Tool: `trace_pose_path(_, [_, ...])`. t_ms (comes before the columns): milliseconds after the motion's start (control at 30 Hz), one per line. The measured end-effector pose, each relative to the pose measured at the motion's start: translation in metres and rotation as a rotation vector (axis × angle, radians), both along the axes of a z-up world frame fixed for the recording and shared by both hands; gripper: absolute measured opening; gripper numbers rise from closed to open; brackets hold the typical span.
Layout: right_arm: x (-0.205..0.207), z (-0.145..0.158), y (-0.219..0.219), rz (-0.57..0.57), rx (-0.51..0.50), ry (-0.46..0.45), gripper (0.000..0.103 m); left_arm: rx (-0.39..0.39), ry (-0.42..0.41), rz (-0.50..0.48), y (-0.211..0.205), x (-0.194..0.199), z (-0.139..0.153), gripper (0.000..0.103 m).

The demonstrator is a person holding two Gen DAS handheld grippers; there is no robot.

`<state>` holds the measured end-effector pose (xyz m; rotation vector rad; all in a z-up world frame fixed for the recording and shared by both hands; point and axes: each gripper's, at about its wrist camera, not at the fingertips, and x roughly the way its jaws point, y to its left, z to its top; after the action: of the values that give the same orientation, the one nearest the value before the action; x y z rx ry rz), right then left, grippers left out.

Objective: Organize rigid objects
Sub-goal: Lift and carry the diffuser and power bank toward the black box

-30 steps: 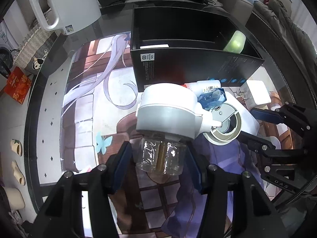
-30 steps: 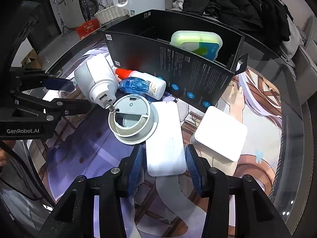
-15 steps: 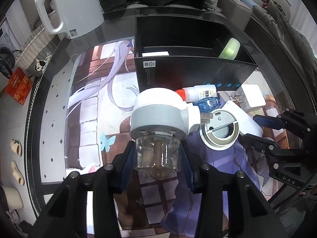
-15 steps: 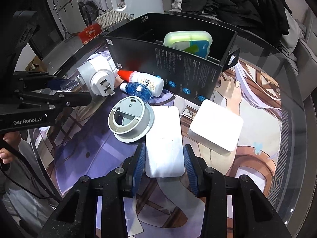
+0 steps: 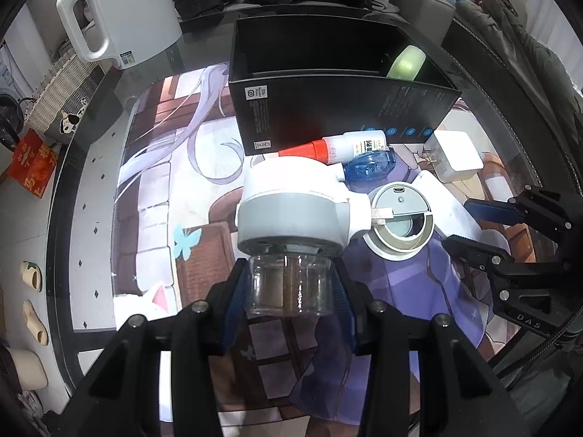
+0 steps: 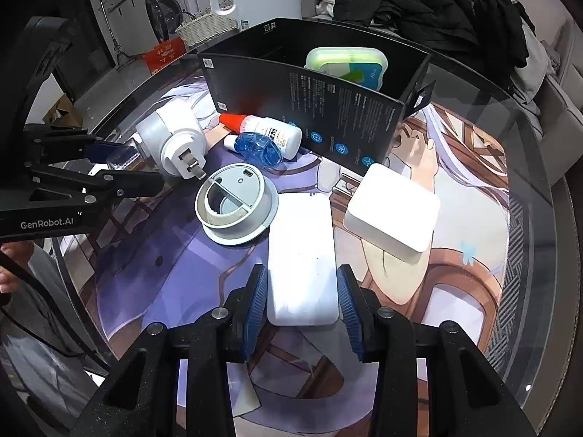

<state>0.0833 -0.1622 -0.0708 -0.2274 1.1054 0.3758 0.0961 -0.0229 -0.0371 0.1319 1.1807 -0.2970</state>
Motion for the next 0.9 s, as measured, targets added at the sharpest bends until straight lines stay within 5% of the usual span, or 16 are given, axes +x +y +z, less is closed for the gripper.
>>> trace_pose_path(133, [0.0, -0.005, 0.002, -0.003, -0.01, -0.001, 0.041, -0.006, 0.002, -0.002, -0.001, 0.001, 0.0, 0.044])
trace_pose_path(300, [0.005, -0.009, 0.003, -0.02, -0.018, -0.004, 0.075, -0.008, 0.014, -0.003, -0.003, 0.002, -0.003, 0.044])
trace_pose_path(400, [0.009, -0.01, 0.001, -0.03, -0.019, -0.002, 0.078, -0.01, 0.026, 0.002, -0.003, 0.003, -0.004, 0.043])
trace_pose_path(467, [0.009, -0.008, 0.001, -0.031, -0.019, 0.0, 0.075, -0.006, 0.024, 0.003, -0.003, 0.003, -0.005, 0.043])
trace_pose_path(533, [0.008, -0.006, 0.002, -0.023, -0.016, -0.006, 0.061, -0.007, 0.025, 0.005, -0.002, 0.003, -0.004, 0.043])
trace_pose_path(567, [0.008, -0.004, 0.002, -0.018, -0.013, -0.009, 0.043, -0.008, 0.028, 0.006, -0.001, 0.004, -0.004, 0.043])
trace_pose_path(600, [0.009, -0.003, 0.003, -0.016, -0.009, -0.007, 0.039, -0.012, 0.03, 0.009, -0.001, 0.004, -0.004, 0.043])
trace_pose_path(900, [0.006, 0.003, -0.001, -0.034, 0.027, -0.003, 0.039, -0.017, -0.004, 0.012, 0.002, 0.002, 0.006, 0.043])
